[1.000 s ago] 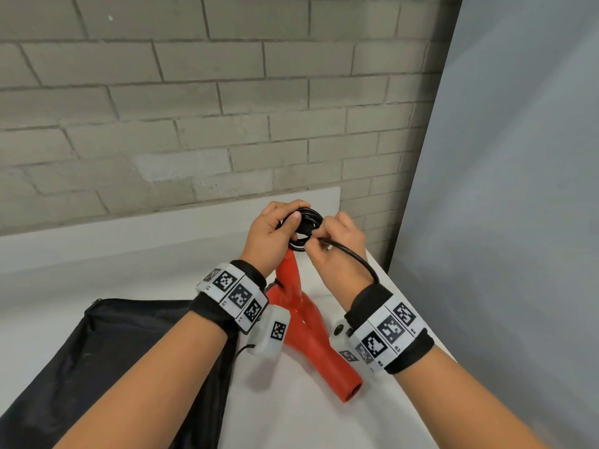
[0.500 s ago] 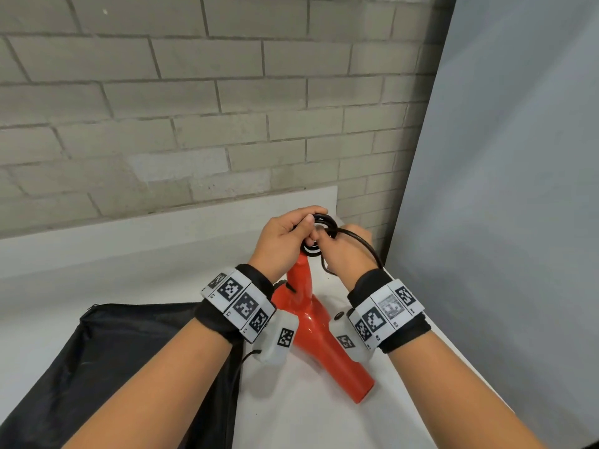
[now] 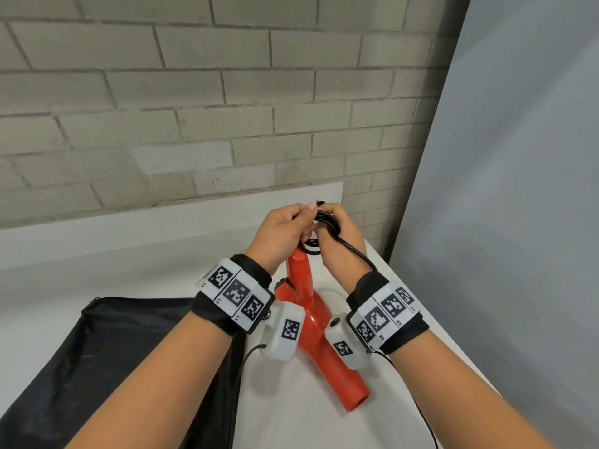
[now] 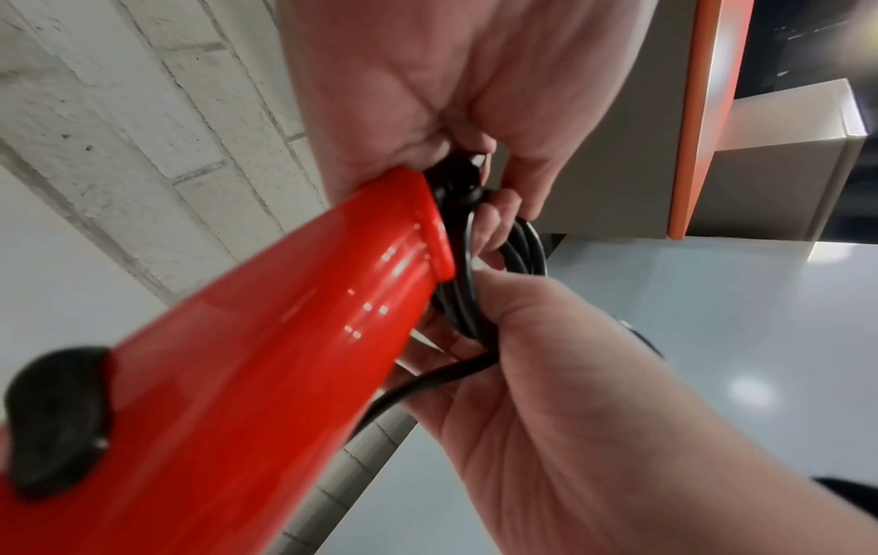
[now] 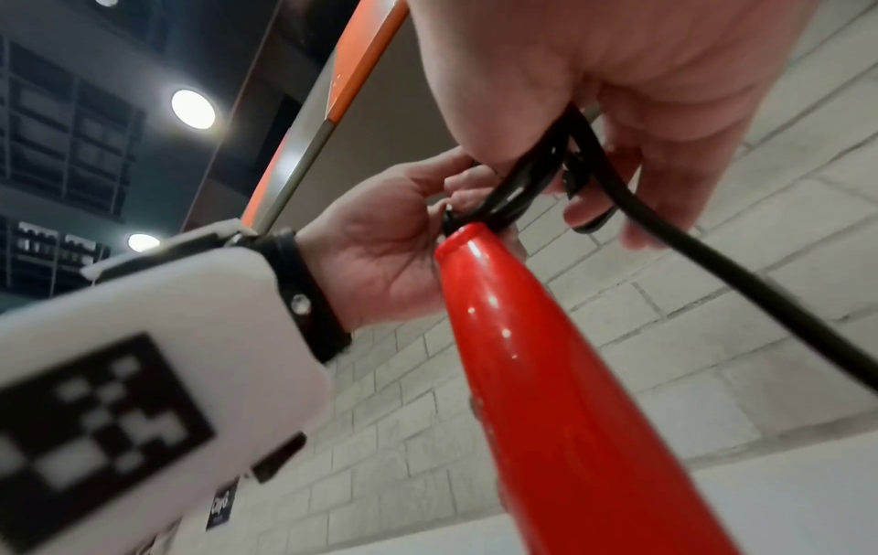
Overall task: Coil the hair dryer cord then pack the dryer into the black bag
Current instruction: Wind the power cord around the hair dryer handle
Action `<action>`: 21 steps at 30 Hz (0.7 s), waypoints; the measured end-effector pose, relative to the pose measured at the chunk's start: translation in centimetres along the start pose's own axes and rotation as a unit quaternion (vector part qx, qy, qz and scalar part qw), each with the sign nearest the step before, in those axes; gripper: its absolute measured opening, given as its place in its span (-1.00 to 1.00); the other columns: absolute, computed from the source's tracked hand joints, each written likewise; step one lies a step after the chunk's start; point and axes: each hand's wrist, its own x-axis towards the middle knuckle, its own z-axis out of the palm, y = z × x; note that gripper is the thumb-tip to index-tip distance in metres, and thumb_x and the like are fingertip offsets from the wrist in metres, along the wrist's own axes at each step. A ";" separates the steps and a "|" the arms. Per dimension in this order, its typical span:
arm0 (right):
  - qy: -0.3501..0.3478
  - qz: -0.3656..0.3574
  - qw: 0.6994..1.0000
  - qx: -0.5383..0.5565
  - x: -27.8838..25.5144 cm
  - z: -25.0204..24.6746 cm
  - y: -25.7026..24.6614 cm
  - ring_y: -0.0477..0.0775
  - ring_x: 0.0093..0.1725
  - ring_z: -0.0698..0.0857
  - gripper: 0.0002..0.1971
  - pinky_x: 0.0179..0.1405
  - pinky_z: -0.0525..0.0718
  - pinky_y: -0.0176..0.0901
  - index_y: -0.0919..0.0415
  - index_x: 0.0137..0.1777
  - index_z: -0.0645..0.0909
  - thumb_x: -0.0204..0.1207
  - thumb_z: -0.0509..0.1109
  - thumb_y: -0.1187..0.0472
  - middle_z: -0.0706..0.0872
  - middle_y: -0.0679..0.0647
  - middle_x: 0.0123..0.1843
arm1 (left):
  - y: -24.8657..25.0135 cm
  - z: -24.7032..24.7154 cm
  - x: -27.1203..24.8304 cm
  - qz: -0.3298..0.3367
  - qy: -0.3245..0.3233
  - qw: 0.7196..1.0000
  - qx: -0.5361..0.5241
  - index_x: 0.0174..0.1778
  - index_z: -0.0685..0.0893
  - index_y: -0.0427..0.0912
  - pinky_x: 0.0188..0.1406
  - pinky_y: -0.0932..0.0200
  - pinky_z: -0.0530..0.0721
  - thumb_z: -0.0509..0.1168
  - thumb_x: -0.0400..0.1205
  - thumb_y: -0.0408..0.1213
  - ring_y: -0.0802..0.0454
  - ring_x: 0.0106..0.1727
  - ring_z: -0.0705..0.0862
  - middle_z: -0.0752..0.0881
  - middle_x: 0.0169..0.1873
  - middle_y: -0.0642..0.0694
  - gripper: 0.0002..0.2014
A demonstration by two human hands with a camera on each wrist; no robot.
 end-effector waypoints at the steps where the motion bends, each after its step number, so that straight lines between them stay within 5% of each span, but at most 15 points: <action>1: -0.007 -0.004 1.000 0.000 0.1 0.0 0.0 -0.30 -0.40 0.59 -0.72 -0.46 0.51 -0.61 0.01 -0.03 0.58 0.52 0.18 0.41 0.68 -0.04 -0.25 | -0.1 0.0 0.1 0.002 0.001 1.000 0.001 -0.44 0.55 -0.12 -0.34 0.27 0.40 0.14 0.66 -0.17 0.14 -0.51 0.36 0.42 -0.65 0.10 -0.67; 4: -0.055 0.024 0.998 0.000 0.4 -0.5 -0.2 -0.20 -0.28 0.63 -0.74 -0.41 0.55 -0.57 -0.11 -0.15 0.61 0.57 0.21 0.29 0.70 -0.06 -0.23 | -0.3 0.0 0.4 0.010 0.015 1.000 0.000 -0.45 0.51 -0.15 -0.39 0.38 0.43 0.15 0.66 -0.19 0.21 -0.56 0.38 0.44 -0.71 0.15 -0.67; 7: -0.145 0.056 0.988 -0.001 0.2 -1.2 0.3 0.16 -0.25 0.63 -0.92 -0.27 0.60 -0.19 -0.03 -0.05 0.60 0.56 0.27 0.09 0.71 0.13 -0.15 | -0.6 -0.3 0.5 0.006 0.039 0.999 -0.009 -0.46 0.50 -0.14 -0.44 0.44 0.43 0.15 0.66 -0.19 0.24 -0.58 0.37 0.42 -0.71 0.15 -0.66; 10: -0.193 0.097 0.976 -0.037 -0.4 -2.1 2.4 -0.05 -0.14 0.58 -0.93 -0.18 0.52 -0.29 -0.10 -0.01 0.53 0.55 0.30 0.00 0.61 -0.02 -0.05 | -0.8 -1.0 0.5 -0.004 0.047 0.999 -0.025 -0.45 0.46 -0.13 -0.41 0.38 0.39 0.15 0.66 -0.18 0.20 -0.56 0.35 0.40 -0.69 0.16 -0.67; 14: -0.188 0.151 0.959 -0.147 -0.5 -3.2 5.2 0.05 0.03 0.60 -0.77 0.00 0.49 -0.20 0.02 0.08 0.57 0.57 0.23 -0.06 0.66 0.05 0.02 | -1.1 -1.8 0.6 -0.015 0.059 0.997 -0.038 -0.42 0.47 -0.13 -0.39 0.32 0.38 0.15 0.66 -0.18 0.19 -0.54 0.35 0.39 -0.66 0.15 -0.69; 17: -0.170 0.116 0.945 -0.254 0.0 -3.5 5.9 0.18 0.08 0.63 -0.72 -0.02 0.52 -0.12 0.18 0.17 0.56 0.64 0.14 0.04 0.68 0.20 0.08 | -1.1 -1.6 0.7 -0.017 0.048 0.998 -0.034 -0.41 0.48 -0.13 -0.42 0.35 0.39 0.15 0.66 -0.18 0.21 -0.56 0.35 0.40 -0.69 0.14 -0.70; 19: -0.175 0.124 0.929 -0.303 0.2 -3.3 5.7 0.18 0.11 0.62 -0.71 -0.05 0.55 -0.21 0.13 0.32 0.45 0.63 0.17 0.12 0.62 0.21 0.17 | -1.0 -1.2 0.7 -0.011 0.052 0.998 -0.033 -0.40 0.50 -0.14 -0.44 0.39 0.39 0.15 0.66 -0.20 0.22 -0.57 0.35 0.40 -0.69 0.14 -0.71; 21: -0.189 0.151 0.911 -0.335 -0.3 -2.9 5.2 0.19 0.31 0.54 -0.42 0.19 0.53 -0.14 0.03 0.55 0.15 0.57 0.27 0.11 0.47 0.20 0.39 | -1.1 -1.0 0.8 -0.005 0.067 0.997 -0.032 -0.41 0.50 -0.13 -0.48 0.45 0.39 0.15 0.66 -0.22 0.23 -0.59 0.34 0.39 -0.64 0.10 -0.70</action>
